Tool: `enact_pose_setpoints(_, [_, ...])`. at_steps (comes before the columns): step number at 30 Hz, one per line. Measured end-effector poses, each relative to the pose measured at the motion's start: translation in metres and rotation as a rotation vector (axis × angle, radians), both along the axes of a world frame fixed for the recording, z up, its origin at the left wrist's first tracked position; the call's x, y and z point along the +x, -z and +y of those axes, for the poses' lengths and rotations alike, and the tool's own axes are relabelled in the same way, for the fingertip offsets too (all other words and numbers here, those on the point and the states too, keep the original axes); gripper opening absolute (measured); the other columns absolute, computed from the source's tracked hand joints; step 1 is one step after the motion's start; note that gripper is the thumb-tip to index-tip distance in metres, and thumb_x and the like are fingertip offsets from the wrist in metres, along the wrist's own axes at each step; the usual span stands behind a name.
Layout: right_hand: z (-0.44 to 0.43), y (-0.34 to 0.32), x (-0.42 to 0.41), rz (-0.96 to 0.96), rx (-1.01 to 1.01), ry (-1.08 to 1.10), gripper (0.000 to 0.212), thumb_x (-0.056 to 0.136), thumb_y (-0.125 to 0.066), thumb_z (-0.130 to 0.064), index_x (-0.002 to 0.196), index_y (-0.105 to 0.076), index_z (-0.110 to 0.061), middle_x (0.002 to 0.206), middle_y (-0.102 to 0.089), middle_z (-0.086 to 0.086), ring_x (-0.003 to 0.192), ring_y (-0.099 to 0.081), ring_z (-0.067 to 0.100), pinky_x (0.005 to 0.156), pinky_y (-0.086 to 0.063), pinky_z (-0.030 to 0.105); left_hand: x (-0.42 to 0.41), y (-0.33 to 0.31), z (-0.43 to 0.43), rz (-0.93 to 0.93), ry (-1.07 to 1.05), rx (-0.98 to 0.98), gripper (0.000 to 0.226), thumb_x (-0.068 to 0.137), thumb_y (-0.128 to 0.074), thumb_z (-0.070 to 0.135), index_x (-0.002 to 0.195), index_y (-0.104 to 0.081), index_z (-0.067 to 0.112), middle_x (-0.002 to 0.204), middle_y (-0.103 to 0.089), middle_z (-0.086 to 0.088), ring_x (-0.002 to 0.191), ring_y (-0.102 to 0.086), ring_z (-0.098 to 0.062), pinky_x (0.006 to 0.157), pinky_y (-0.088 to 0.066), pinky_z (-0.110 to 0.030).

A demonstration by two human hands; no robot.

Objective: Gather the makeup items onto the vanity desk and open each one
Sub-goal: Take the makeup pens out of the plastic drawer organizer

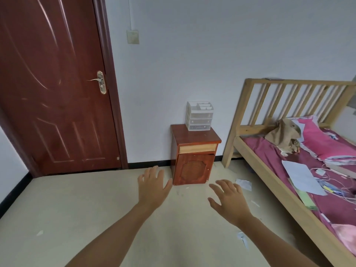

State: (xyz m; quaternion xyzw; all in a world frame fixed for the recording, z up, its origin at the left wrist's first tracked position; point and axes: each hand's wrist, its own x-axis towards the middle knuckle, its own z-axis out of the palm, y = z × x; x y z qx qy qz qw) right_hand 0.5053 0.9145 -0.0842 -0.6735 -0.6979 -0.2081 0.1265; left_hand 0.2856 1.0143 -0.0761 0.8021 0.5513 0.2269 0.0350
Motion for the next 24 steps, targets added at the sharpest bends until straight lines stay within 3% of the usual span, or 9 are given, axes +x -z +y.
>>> enact_pose_setpoints(4, [0.042, 0.002, 0.069, -0.02, -0.023, 0.031, 0.043, 0.073, -0.038, -0.048, 0.09, -0.07, -0.024, 0.088, -0.072, -0.002, 0.083, -0.07, 0.018, 0.066, -0.056, 0.036, 0.076, 0.009, 0.043, -0.031, 0.029, -0.039, 0.05, 0.087, -0.035, 0.044, 0.112, -0.061, 0.01, 0.126, -0.057, -0.012, 0.12, -0.048, -0.031, 0.094, -0.038, -0.046])
enact_pose_setpoints(8, [0.086, 0.006, 0.14, -0.043, -0.041, 0.01, 0.043, 0.074, -0.038, -0.048, 0.09, -0.071, -0.024, 0.09, -0.072, -0.003, 0.085, -0.07, 0.018, 0.066, -0.057, 0.035, 0.145, 0.02, 0.081, -0.092, -0.019, -0.045, 0.057, 0.078, -0.029, 0.046, 0.095, -0.069, 0.008, 0.1, -0.068, -0.013, 0.095, -0.063, -0.034, 0.073, -0.048, -0.044])
enact_pose_setpoints(13, [0.151, 0.004, 0.201, 0.006, -0.022, -0.08, 0.04, 0.075, -0.04, -0.046, 0.092, -0.068, -0.023, 0.09, -0.072, -0.003, 0.086, -0.07, 0.019, 0.068, -0.057, 0.034, 0.206, 0.017, 0.125, -0.117, -0.113, -0.098, 0.061, 0.082, -0.027, 0.049, 0.119, -0.058, 0.013, 0.126, -0.056, -0.007, 0.123, -0.046, -0.026, 0.097, -0.037, -0.044])
enact_pose_setpoints(15, [0.175, 0.009, 0.214, 0.067, -0.034, -0.12, 0.038, 0.076, -0.041, -0.046, 0.093, -0.066, -0.023, 0.091, -0.071, -0.003, 0.086, -0.069, 0.019, 0.068, -0.056, 0.034, 0.218, 0.024, 0.14, -0.132, -0.139, -0.085, 0.057, 0.083, -0.033, 0.048, 0.116, -0.06, 0.01, 0.124, -0.059, -0.011, 0.12, -0.049, -0.03, 0.096, -0.04, -0.048])
enact_pose_setpoints(17, [0.194, 0.023, 0.228, 0.112, -0.036, -0.152, 0.034, 0.076, -0.043, -0.044, 0.095, -0.062, -0.023, 0.09, -0.07, -0.004, 0.085, -0.068, 0.017, 0.068, -0.056, 0.032, 0.229, 0.036, 0.157, -0.181, -0.168, -0.082, 0.065, 0.078, -0.028, 0.05, 0.109, -0.065, 0.007, 0.116, -0.064, -0.015, 0.111, -0.056, -0.035, 0.089, -0.045, -0.051])
enact_pose_setpoints(21, [0.249, 0.035, 0.251, 0.157, -0.022, -0.201, 0.03, 0.077, -0.043, -0.044, 0.094, -0.057, -0.024, 0.088, -0.071, -0.004, 0.081, -0.069, 0.016, 0.066, -0.056, 0.03, 0.252, 0.051, 0.201, -0.214, -0.179, -0.165, 0.073, 0.075, -0.021, 0.054, 0.109, -0.064, 0.006, 0.117, -0.063, -0.015, 0.112, -0.056, -0.034, 0.09, -0.046, -0.048])
enact_pose_setpoints(24, [0.302, 0.042, 0.267, 0.128, 0.017, -0.231, 0.046, 0.093, -0.025, -0.044, 0.085, -0.066, -0.023, 0.084, -0.071, -0.006, 0.077, -0.069, 0.014, 0.066, -0.056, 0.027, 0.266, 0.061, 0.247, -0.229, -0.192, -0.165, 0.069, 0.075, -0.025, 0.052, 0.105, -0.066, 0.005, 0.112, -0.066, -0.016, 0.106, -0.06, -0.035, 0.086, -0.048, -0.047])
